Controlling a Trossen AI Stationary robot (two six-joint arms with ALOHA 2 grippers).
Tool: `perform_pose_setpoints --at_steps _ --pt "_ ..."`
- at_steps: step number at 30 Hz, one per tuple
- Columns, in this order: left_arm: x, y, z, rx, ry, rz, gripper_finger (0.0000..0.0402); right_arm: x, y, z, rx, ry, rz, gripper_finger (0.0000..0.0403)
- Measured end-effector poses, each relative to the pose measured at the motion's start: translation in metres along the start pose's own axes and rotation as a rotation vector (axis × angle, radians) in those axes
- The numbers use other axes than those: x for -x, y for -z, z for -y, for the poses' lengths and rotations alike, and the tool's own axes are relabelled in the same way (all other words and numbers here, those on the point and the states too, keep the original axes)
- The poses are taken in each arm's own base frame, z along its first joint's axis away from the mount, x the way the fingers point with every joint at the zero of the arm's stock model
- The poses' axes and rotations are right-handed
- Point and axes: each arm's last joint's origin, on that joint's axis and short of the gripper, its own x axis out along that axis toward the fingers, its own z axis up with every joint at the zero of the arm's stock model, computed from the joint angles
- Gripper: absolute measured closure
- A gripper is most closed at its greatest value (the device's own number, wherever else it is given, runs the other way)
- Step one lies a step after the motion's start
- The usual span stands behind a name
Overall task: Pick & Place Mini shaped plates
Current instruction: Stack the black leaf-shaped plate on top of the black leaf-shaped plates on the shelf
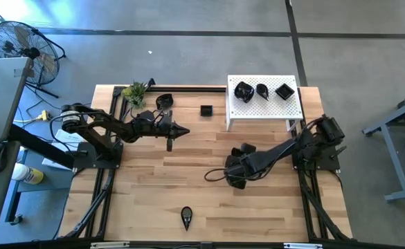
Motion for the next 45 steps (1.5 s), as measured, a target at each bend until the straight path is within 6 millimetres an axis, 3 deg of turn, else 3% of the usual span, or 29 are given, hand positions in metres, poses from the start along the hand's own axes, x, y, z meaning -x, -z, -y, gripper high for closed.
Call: perform_pose_setpoints --at_steps 5,10,15,19,24,28,32,36,45 --pt "0.000 0.000 0.000 0.000 -0.001 0.000 0.0396 0.044 -0.018 0.007 -0.061 -0.129 0.100 0.0402" --pt "0.000 0.000 0.000 -0.001 -0.002 0.000 0.0396 0.095 -0.041 0.033 -0.160 -0.185 0.233 0.0402" --pt "0.000 0.000 0.000 -0.001 -0.001 0.001 0.0396 0.142 -0.068 0.079 -0.281 -0.078 0.305 0.0402" --pt "0.000 0.000 0.000 -0.001 -0.002 0.000 0.0396 0.163 -0.090 0.124 -0.328 0.028 0.319 0.0402" --pt "0.000 0.000 0.000 -0.001 -0.001 0.001 0.0396 0.160 -0.113 0.182 -0.351 0.133 0.263 0.0402" --pt "0.000 0.000 0.000 -0.001 -0.001 0.001 0.0396 0.144 -0.123 0.225 -0.400 0.205 0.187 0.0402" --pt "0.000 0.000 0.000 -0.001 -0.001 0.001 0.0396 0.123 -0.124 0.254 -0.429 0.208 0.095 0.0402" --pt "0.000 0.000 0.000 -0.001 -0.001 0.001 0.0396 0.107 -0.126 0.266 -0.414 0.235 0.039 0.0402" --pt "0.000 0.000 0.000 -0.001 -0.002 0.000 0.0396 0.087 -0.131 0.270 -0.379 0.235 -0.020 0.0402"
